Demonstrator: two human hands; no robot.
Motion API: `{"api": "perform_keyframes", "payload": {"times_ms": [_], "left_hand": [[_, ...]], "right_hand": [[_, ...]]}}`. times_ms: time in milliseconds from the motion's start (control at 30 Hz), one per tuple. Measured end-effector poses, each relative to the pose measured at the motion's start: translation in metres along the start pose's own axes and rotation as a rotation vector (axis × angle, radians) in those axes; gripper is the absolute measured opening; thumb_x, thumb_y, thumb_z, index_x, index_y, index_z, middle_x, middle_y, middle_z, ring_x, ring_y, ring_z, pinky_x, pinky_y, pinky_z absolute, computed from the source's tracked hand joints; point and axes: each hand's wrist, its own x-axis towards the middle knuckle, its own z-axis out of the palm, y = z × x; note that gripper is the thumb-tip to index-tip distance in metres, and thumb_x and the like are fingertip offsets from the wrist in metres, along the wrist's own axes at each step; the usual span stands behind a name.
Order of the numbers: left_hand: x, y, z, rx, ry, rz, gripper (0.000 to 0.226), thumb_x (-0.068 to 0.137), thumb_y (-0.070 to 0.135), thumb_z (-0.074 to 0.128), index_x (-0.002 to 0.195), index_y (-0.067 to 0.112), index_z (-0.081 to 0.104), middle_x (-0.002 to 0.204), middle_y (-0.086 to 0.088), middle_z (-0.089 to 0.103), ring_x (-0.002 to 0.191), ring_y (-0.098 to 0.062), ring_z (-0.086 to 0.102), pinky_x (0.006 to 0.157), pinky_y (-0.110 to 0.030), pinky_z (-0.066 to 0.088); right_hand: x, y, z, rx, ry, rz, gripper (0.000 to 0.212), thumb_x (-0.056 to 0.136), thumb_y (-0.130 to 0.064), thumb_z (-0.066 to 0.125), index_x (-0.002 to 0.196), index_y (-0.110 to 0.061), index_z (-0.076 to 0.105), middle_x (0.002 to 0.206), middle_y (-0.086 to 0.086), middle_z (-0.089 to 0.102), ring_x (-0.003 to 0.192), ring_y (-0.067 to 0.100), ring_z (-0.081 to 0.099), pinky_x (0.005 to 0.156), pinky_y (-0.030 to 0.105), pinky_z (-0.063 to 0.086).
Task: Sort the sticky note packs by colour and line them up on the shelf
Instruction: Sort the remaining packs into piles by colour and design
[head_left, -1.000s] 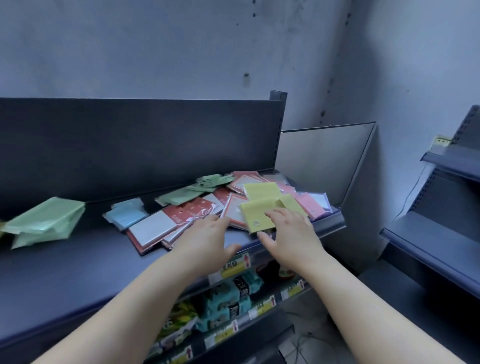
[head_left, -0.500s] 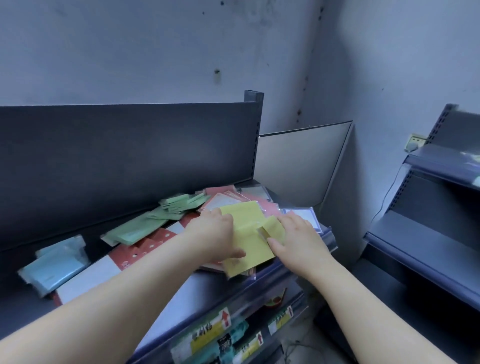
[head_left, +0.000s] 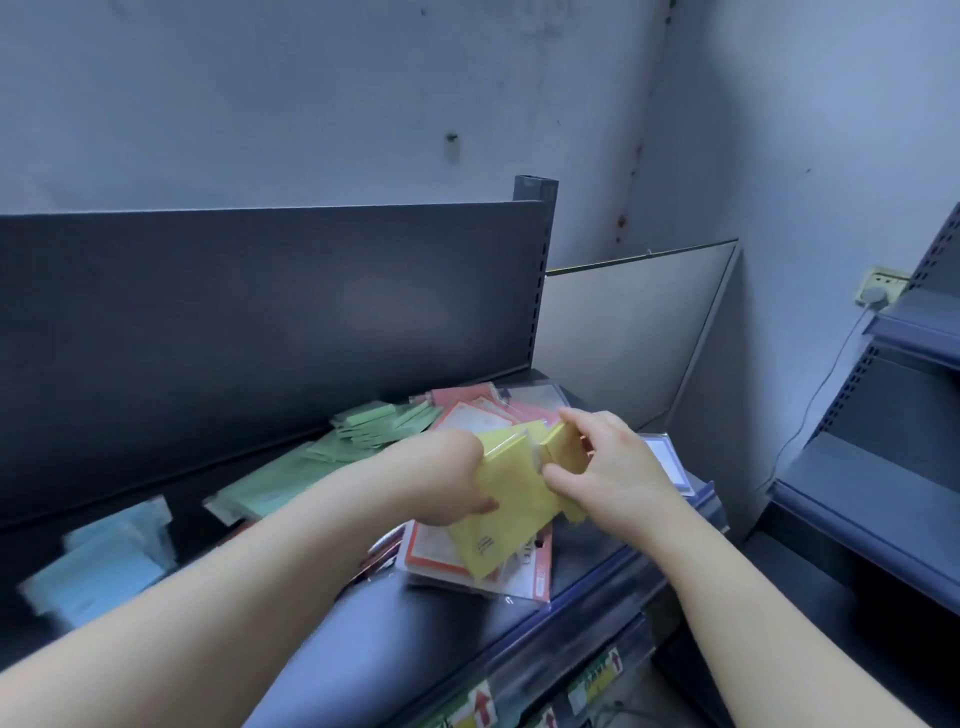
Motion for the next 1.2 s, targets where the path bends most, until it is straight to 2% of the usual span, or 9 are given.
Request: {"api": "perform_keyframes", "payload": {"times_ms": [167,233,400,567,700,833,967,1133,1200], "left_hand": [[-0.038,-0.023,-0.008,-0.24,0.13,-0.131,0.026,0.096,0.033,0.052,0.082,0.012,0.047,0.08,-0.002,0.051,0.07,-0.019,0.048,0.057,-0.029,0.034],[-0.061,-0.032,-0.004,-0.405,0.181,-0.223,0.025,0.096,0.03,0.051,0.084,0.008,0.05,0.077,-0.002,0.053,0.063,-0.016,0.05,0.055,-0.029,0.04],[-0.123,-0.047,0.017,-0.681,0.326,-0.467,0.025,0.096,0.027,0.05,0.096,0.002,0.054,0.087,-0.012,0.061,0.068,-0.021,0.055,0.063,-0.039,0.053],[-0.189,-0.059,0.046,-0.88,0.421,-0.696,0.02,0.095,0.031,0.045,0.097,0.014,0.055,0.092,-0.01,0.066,0.066,-0.02,0.057,0.062,-0.032,0.046],[-0.238,-0.065,0.059,-0.945,0.514,-0.833,0.02,0.096,0.018,0.038,0.102,0.015,0.056,0.099,-0.006,0.066,0.079,-0.019,0.058,0.057,-0.026,0.049],[-0.278,-0.071,0.067,-0.965,0.612,-0.9,0.022,0.091,0.011,0.038,0.099,0.014,0.058,0.098,-0.005,0.067,0.081,-0.02,0.06,0.06,-0.029,0.053],[-0.307,-0.084,0.069,-0.965,0.712,-0.936,0.022,0.093,0.01,0.041,0.104,0.014,0.059,0.101,-0.006,0.068,0.09,-0.024,0.063,0.063,-0.03,0.053],[-0.34,-0.126,0.067,-0.95,0.86,-0.985,0.016,0.095,0.013,0.044,0.102,0.012,0.059,0.098,-0.01,0.067,0.081,-0.022,0.059,0.063,-0.031,0.049],[-0.351,-0.149,0.065,-0.946,0.915,-0.996,0.015,0.092,0.015,0.046,0.098,0.016,0.06,0.095,-0.011,0.068,0.077,-0.026,0.061,0.062,-0.038,0.05]], "right_hand": [[0.003,-0.023,0.008,0.185,0.03,-0.189,0.063,0.077,-0.025,0.072,0.136,-0.022,0.05,0.118,-0.006,0.053,0.107,0.01,0.053,0.096,0.026,0.044],[0.001,-0.037,0.014,0.234,0.002,-0.263,0.062,0.077,-0.025,0.073,0.135,-0.022,0.051,0.116,-0.006,0.054,0.105,0.011,0.054,0.095,0.028,0.045],[-0.014,-0.068,0.037,0.322,-0.127,-0.411,0.06,0.077,-0.024,0.072,0.134,-0.021,0.052,0.113,-0.004,0.055,0.099,0.01,0.055,0.092,0.028,0.047],[-0.042,-0.097,0.063,0.393,-0.272,-0.535,0.06,0.079,-0.025,0.071,0.135,-0.022,0.05,0.111,-0.005,0.054,0.1,0.009,0.054,0.092,0.027,0.046],[-0.067,-0.126,0.081,0.443,-0.38,-0.607,0.06,0.079,-0.025,0.071,0.135,-0.023,0.049,0.112,-0.007,0.053,0.102,0.01,0.055,0.094,0.031,0.046],[-0.089,-0.15,0.095,0.435,-0.449,-0.697,0.058,0.082,-0.03,0.069,0.136,-0.026,0.047,0.114,-0.009,0.052,0.101,0.007,0.052,0.084,0.021,0.041],[-0.101,-0.173,0.108,0.442,-0.492,-0.726,0.059,0.082,-0.031,0.068,0.137,-0.028,0.047,0.112,-0.009,0.053,0.101,0.006,0.052,0.087,0.027,0.046],[-0.112,-0.203,0.133,0.437,-0.504,-0.745,0.059,0.081,-0.03,0.07,0.136,-0.026,0.048,0.111,-0.008,0.054,0.099,0.006,0.053,0.088,0.024,0.044],[-0.114,-0.217,0.143,0.422,-0.496,-0.745,0.059,0.08,-0.03,0.071,0.135,-0.026,0.049,0.11,-0.008,0.055,0.098,0.007,0.054,0.087,0.023,0.044]]}}
